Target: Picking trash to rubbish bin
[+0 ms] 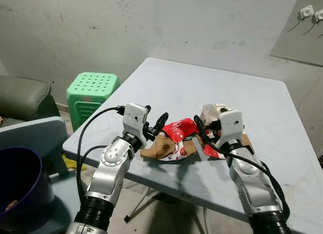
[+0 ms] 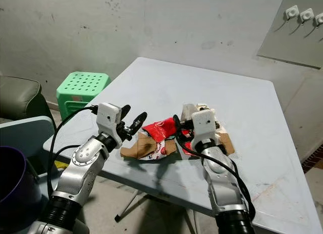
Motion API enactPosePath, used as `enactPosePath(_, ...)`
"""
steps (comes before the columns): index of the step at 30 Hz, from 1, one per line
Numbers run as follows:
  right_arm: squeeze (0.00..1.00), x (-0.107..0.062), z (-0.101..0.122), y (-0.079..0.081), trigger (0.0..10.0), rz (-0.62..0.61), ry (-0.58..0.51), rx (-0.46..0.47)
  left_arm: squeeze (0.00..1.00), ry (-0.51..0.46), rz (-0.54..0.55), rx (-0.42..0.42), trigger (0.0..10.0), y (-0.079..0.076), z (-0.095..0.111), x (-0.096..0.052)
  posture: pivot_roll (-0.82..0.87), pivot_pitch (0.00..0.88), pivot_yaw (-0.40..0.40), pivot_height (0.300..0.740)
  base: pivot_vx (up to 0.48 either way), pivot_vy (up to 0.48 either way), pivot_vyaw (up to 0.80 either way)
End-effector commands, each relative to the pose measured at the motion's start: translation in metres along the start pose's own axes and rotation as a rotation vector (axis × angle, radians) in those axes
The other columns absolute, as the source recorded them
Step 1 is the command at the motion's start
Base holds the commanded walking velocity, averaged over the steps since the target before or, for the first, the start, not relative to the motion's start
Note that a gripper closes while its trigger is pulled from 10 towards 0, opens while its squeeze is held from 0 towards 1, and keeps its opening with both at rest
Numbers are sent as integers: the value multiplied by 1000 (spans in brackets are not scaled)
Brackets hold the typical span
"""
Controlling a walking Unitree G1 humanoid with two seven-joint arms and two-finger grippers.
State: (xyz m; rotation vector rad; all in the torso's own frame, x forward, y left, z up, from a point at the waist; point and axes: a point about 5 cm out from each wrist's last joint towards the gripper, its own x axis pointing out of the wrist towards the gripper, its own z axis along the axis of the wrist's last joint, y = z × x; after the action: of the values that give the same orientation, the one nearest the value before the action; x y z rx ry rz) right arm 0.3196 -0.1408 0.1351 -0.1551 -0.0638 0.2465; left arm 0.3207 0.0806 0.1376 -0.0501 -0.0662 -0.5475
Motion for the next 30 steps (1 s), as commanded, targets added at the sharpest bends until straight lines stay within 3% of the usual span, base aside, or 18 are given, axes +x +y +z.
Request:
enactPosePath(1, 0, 4, 3, 1, 10000, 10, -12, -2, 0, -19, -7, 13, 10000, -2, 6, 1, -42, 0, -63, 740, 0, 0, 0)
enactPosePath(10, 0, 25, 11, 2, 10000, -52, 9, 41, 0, -25, 8, 2, 10000, 0, 7, 0, -24, 0, -71, 740, 0, 0, 0)
enactPosePath(21, 0, 37, 8, 8, 10000, -169, 78, 104, 0, -28, 23, -6, 10000, 2, 8, -1, -13, 0, -73, 740, 0, 0, 0)
enactPosePath(27, 0, 39, 5, 10, 10000, -212, 118, 89, 0, -29, 31, -10, 10000, 2, 9, -2, -7, 0, -78, 740, 0, 0, 0)
enactPosePath(28, 0, 39, 3, 9, 8353, -222, 127, 72, 0, -30, 36, -13, 10000, 3, 9, -2, -6, 0, -79, 740, 0, 0, 0)
enactPosePath(29, 0, 37, 1, 7, 3333, -249, 138, 31, 0, -32, 45, -18, 10000, 4, 9, -3, -5, 0, -80, 740, 0, 0, 0)
enactPosePath(30, 0, 36, -1, 6, 3333, -266, 144, 12, 0, -32, 49, -20, 10000, 5, 10, -3, -5, 0, -80, 740, 0, 0, 0)
